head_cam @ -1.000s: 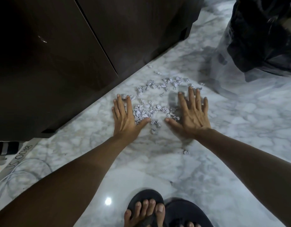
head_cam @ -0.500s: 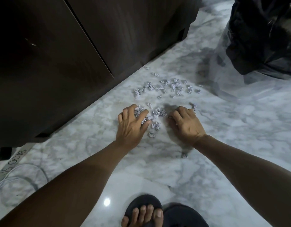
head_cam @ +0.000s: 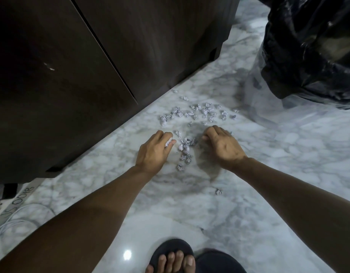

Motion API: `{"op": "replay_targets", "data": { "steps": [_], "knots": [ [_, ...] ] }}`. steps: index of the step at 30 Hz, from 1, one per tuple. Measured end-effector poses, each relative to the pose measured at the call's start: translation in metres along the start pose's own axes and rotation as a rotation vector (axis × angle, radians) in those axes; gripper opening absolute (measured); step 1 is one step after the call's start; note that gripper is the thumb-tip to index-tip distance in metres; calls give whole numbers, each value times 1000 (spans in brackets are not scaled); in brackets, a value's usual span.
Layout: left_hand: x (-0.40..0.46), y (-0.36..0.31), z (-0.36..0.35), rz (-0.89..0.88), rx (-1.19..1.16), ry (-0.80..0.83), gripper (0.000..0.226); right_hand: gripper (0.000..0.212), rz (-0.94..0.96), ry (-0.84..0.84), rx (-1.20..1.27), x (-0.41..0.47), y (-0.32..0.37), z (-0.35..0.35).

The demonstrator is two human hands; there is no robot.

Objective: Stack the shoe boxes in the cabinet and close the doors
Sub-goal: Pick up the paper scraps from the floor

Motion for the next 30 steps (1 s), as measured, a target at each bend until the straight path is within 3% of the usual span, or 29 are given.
{"op": "replay_targets", "data": {
  "steps": [1,5,9,12,15,22,25,30],
  "knots": [
    [0,0,1,1,-21,-2,29,37,-28,14,21,1,1,3],
    [6,-8,9,-3,-114,-24,21,16,-138,43,47,7,3,13],
    [18,-21,24,-1,-149,-55,18,26,-200,-54,78,8,15,39],
    [33,-32,46,-22,-204,-117,25,25,-161,-201,67,7,29,75],
    [60,-53,80,-74,-252,-237,14,24,-92,-436,141,4,45,125],
    [145,-161,162,-317,-378,-432,10,29,-73,-814,224,-10,52,249],
    [181,-209,177,-371,-416,-436,12,35,-189,-886,213,-16,23,287],
    [219,-266,158,-300,-480,-270,16,28,-507,-815,81,-22,-34,313]
  ]
}}
Point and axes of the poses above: each hand's wrist, its own x-axis towards the middle knuckle, its own z-axis out of the back of the hand, y = z × x, the point moved 4 cm from there along x, towards the middle knuckle, and after that the axes turned 4 degrees about -z, right-handed, at the moved point
